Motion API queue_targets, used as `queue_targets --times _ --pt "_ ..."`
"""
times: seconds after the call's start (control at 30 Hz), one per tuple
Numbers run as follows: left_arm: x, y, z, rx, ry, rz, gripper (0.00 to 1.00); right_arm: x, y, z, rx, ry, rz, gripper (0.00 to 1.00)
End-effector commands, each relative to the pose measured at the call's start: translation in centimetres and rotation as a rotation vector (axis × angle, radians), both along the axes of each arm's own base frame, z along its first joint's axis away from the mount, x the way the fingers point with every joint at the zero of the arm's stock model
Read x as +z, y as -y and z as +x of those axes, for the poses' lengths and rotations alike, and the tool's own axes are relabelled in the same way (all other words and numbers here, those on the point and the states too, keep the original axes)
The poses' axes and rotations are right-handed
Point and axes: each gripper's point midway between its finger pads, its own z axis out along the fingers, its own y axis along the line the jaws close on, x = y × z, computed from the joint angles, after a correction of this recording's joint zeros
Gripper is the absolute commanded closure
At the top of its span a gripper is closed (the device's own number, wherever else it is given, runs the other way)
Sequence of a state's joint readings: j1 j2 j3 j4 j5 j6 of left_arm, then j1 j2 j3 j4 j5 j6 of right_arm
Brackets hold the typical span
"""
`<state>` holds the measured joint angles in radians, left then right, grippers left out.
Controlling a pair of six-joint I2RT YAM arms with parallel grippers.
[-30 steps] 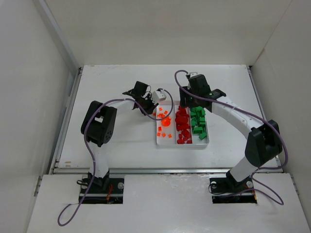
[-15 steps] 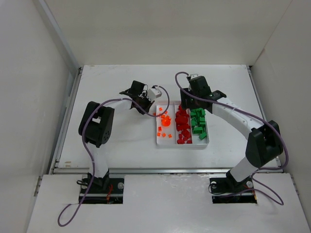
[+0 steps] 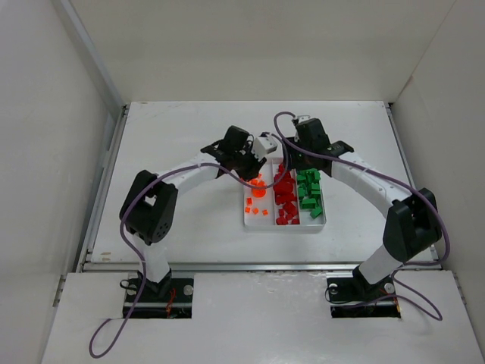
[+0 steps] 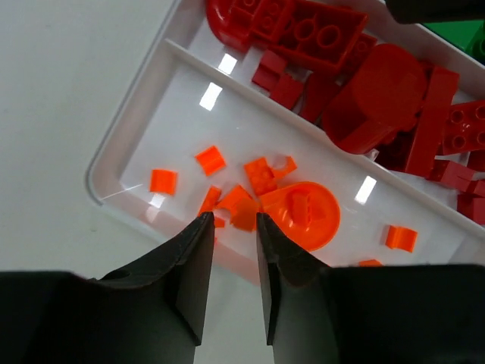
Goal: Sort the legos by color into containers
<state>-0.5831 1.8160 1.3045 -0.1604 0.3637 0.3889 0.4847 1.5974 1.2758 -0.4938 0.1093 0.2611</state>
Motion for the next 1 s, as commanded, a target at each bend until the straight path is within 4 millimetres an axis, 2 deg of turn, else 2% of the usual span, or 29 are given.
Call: queue_targets --times 0.0,0.1,0.17,0.23,0.27,0.33,0.37,0.4,0.5,0.53,0.6,0.63,0.67,0.7,0.73,0.8,0.83,0.87,0.9,0.97 --pt "-1.1 0.8 -0.4 -0.015 -0.025 0.006 0.73 2.6 0.4 1.0 -0.021 0.081 0.028 0.34" --pt "-1.2 1.1 -0.6 -0.015 -0.017 0.017 0.55 2.5 0.5 0.8 -0.02 0.073 0.023 0.34" --pt "-0.4 1.1 0.0 -0.004 0.0 0.02 0.47 2.8 0.5 0.7 -0.021 0.081 0.028 0.34" --pt "-0.1 1.0 0.2 0.014 0.001 0.026 0.39 2.4 0.8 0.6 -0.027 0.075 0.017 0.34" --pt "-0.2 0.4 0.7 0.035 0.006 0.034 0.39 2.0 0.8 0.5 -0.027 0.067 0.013 0.34" --pt "1.1 -0.1 1.6 0.102 -0.003 0.003 0.39 2.2 0.5 0.6 -0.026 0.07 0.03 0.34" --pt "1.1 -1.0 2.2 0.149 -0.012 0.001 0.41 1.8 0.4 0.4 -0.017 0.064 0.037 0.34" --pt "2.0 -1.5 2.9 0.193 -0.001 -0.011 0.43 1.5 0.4 0.2 -0.025 0.053 0.04 0.34" --pt "2.9 -3.0 3.6 0.283 -0.02 -0.039 0.5 1.2 -0.2 0.1 -0.007 0.05 0.046 0.34" --pt "2.3 -3.3 3.4 0.298 -0.031 -0.028 0.55 1.2 -0.3 0.1 -0.014 0.048 0.052 0.34" --pt "3.2 -4.0 3.5 0.312 -0.012 -0.043 0.64 1.6 -1.9 0.2 0.018 0.055 0.057 0.34" --pt "2.6 -4.0 3.2 0.304 -0.021 -0.045 0.69 1.0 -2.5 0.4 0.027 0.041 0.05 0.34" --pt "3.1 -4.0 3.2 0.294 -0.003 -0.047 0.76 0.8 -3.0 0.6 0.037 0.038 0.049 0.34" --pt "2.7 -4.2 3.0 0.294 -0.013 -0.039 0.78 0.6 -3.7 0.6 0.036 0.032 0.037 0.34" --pt "2.6 -4.2 3.0 0.285 -0.005 -0.033 0.8 0.1 -3.9 1.4 0.026 0.03 0.024 0.34" --pt "1.7 -5.1 2.9 0.293 -0.011 -0.007 0.83 -0.6 -4.7 1.8 0.016 0.016 0.026 0.37" --pt "1.9 -5.4 3.3 0.295 0.005 -0.007 0.83 -0.3 -5.1 2.3 0.009 0.02 0.036 0.37" --pt "0.9 -5.8 2.8 0.288 -0.01 0.013 0.83 -0.8 -5.1 2.3 0.0 0.008 0.038 0.39" --pt "0.3 -6.2 3.0 0.298 -0.015 0.016 0.83 -0.9 -5.3 2.5 0.0 0.007 0.038 0.39" --pt "-0.3 -6.8 3.0 0.289 -0.008 0.034 0.8 -1.3 -5.6 2.9 -0.006 0.01 0.047 0.39"
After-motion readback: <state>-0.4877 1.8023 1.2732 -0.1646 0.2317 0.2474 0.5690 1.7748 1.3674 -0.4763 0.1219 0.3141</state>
